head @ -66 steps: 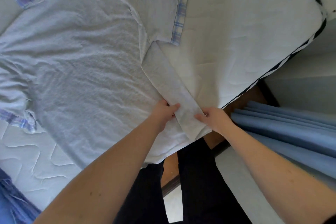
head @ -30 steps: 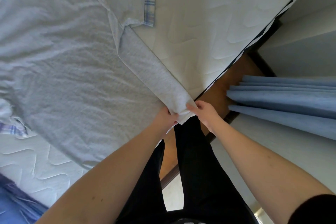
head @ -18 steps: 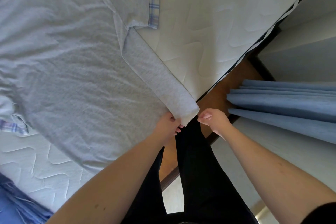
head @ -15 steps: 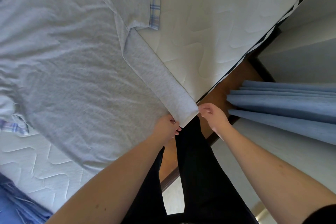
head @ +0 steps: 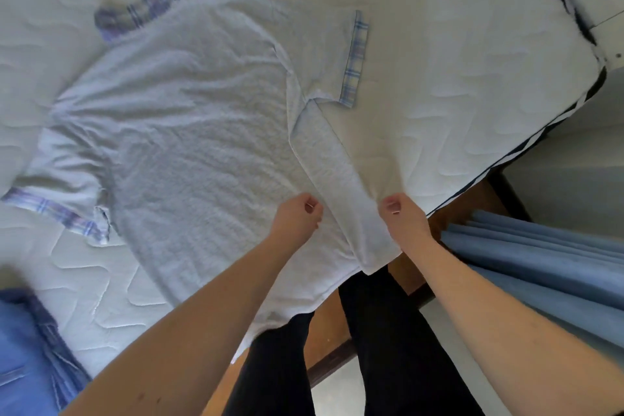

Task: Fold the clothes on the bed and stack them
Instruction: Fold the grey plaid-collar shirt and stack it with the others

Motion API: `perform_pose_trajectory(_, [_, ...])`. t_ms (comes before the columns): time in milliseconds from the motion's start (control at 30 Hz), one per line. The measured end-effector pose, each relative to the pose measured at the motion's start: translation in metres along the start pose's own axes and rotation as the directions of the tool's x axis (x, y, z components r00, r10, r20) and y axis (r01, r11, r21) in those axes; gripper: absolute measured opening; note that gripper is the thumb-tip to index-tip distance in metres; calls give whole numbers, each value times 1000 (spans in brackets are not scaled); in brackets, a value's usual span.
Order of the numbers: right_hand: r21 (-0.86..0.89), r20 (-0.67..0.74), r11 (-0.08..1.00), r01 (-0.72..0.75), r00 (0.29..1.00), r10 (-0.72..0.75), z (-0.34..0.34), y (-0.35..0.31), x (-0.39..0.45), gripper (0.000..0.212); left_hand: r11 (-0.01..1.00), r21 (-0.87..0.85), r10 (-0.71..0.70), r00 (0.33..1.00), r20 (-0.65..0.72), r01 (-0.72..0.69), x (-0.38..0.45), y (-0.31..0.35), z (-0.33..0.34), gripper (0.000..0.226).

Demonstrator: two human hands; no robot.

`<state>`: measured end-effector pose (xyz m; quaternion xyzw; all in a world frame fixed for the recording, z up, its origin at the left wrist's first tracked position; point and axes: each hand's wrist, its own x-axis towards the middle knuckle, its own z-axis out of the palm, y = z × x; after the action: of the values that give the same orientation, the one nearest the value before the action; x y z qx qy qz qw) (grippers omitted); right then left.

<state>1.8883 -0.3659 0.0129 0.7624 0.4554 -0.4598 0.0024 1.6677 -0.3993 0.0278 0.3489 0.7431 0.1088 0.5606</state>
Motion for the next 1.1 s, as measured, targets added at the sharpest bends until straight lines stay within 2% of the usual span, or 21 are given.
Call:
perform_pose_trajectory(200, [234,39,964,129,989,-142,3,-104,54,43,995,18,103,974,-203,-101,43,22,-56,6])
perform_pose_trajectory(233, [253,28,958,134,989,-146,5,-122,66,43,994,16,105,968,-226,-104,52,26,-63,9])
perform_pose_trajectory(300, [288,5,945,152,987,-161,9,-157,87,27,993,5,118,956,-270,-122,71,34,-76,20])
perform_pose_trajectory(333, [312,-19,938,149,988,-151,8,-171,99,22,990,3,134,949,-285,-139,81,41,-81,25])
perform_pose_trajectory(400, [397,-38,912,109,994,-102,6,-189,124,25,985,3,163,933,-322,-171,100,54,-92,32])
perform_pose_trajectory(500, [574,89,817,-45,996,-8,1,-207,152,29,986,-6,156,920,-359,-169,131,79,-110,40])
perform_pose_trajectory(600, [611,159,787,-90,987,-11,-2,-225,168,32,986,-130,47,933,-356,-99,164,105,-132,43])
perform_pose_trajectory(767, [571,100,820,29,990,-104,-4,-260,171,22,969,-230,7,938,-346,-92,206,136,-164,39])
perform_pose_trajectory(867, [585,110,802,118,969,-223,-4,-282,158,44,869,-487,-33,973,-230,-86,225,156,-179,22])
perform_pose_trajectory(967, [539,102,781,316,896,-433,2,-301,138,34,751,-660,-115,986,-119,8,234,167,-197,32])
perform_pose_trajectory(1033, [442,136,756,483,797,-589,12,-314,123,40,712,-697,-151,988,-36,83,237,165,-215,52])
perform_pose_trajectory(1100, [367,174,673,642,663,-728,27,-325,111,45,676,-726,-129,990,55,129,237,160,-236,67])
